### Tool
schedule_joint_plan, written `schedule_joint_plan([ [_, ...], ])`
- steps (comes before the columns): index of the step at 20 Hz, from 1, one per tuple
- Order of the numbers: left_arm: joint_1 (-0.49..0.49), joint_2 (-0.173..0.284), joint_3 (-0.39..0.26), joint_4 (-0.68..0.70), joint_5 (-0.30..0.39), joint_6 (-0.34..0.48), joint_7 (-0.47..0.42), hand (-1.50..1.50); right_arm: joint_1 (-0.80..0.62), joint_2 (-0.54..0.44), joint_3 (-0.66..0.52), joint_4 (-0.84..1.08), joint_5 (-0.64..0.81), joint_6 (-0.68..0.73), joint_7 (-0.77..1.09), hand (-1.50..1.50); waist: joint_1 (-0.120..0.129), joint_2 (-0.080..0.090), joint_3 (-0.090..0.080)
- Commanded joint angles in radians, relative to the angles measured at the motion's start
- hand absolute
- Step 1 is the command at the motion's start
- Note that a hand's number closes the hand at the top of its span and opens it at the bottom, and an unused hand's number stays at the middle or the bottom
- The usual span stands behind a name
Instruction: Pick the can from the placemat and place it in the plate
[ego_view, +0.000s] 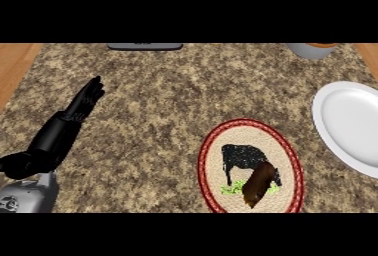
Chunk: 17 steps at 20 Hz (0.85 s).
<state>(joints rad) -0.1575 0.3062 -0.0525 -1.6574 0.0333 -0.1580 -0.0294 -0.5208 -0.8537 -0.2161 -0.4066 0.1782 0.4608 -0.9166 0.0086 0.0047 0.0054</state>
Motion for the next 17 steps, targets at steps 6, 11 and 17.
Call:
schedule_joint_plan([
  [6, -0.006, 0.019, 0.028, 0.005, 0.028, -0.023, 0.009, 0.00, 0.030, -0.127, -0.016, 0.002, -0.131, 0.414, -0.118, -1.50, -0.006, 0.004, 0.004],
  [11, 0.000, 0.007, 0.014, -0.006, 0.010, -0.012, -0.003, 0.00, 0.043, -0.165, -0.009, -0.023, -0.181, 0.425, -0.089, -1.50, 0.003, 0.005, 0.006],
  [17, 0.009, 0.006, 0.007, -0.018, 0.012, -0.017, 0.008, 0.00, 0.077, -0.191, 0.031, -0.092, -0.223, 0.454, -0.076, -1.50, 0.001, 0.002, 0.007],
])
